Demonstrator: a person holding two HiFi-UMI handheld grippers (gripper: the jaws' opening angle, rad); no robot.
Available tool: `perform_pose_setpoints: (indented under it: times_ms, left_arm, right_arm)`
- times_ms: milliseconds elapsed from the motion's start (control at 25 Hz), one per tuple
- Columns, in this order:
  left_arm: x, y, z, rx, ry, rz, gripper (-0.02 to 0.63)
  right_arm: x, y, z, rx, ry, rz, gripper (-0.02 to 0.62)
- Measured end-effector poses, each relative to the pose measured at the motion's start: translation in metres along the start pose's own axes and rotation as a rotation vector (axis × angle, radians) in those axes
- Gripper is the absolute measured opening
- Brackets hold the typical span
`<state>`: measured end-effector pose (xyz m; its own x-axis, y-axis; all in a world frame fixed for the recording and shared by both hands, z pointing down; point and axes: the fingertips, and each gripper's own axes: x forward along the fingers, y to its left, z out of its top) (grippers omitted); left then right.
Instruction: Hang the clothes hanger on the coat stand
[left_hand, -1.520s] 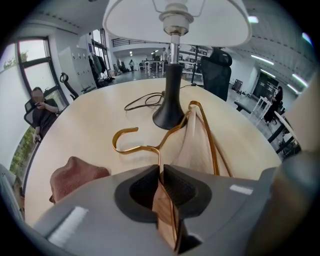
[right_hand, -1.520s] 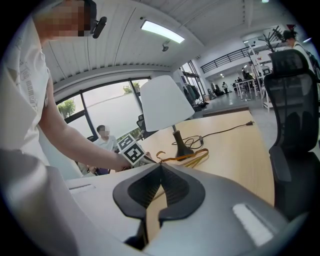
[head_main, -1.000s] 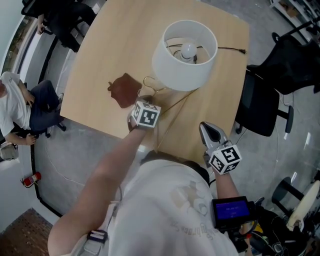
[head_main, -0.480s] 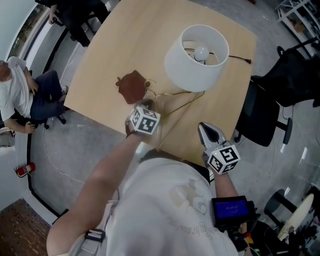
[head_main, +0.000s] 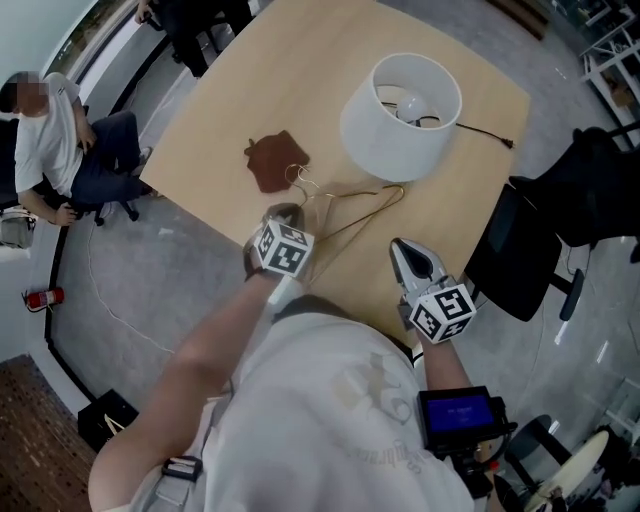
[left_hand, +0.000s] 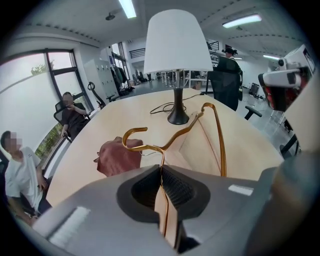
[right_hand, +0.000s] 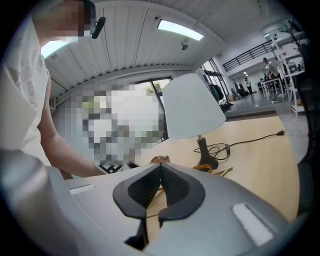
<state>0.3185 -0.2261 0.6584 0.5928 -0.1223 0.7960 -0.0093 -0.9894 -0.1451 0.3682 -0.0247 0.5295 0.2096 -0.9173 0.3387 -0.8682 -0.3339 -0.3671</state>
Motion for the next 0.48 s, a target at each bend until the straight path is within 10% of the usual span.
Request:
perform_pose_setpoints:
  times_ms: [480]
  left_arm:
    - [-0.062, -0.072, -0.01, -0.054, 0.007, 0.131, 0.014]
  right_arm:
    - [-0.043, 0.004, 0.014, -0.054, -0.018, 0.215, 0.014]
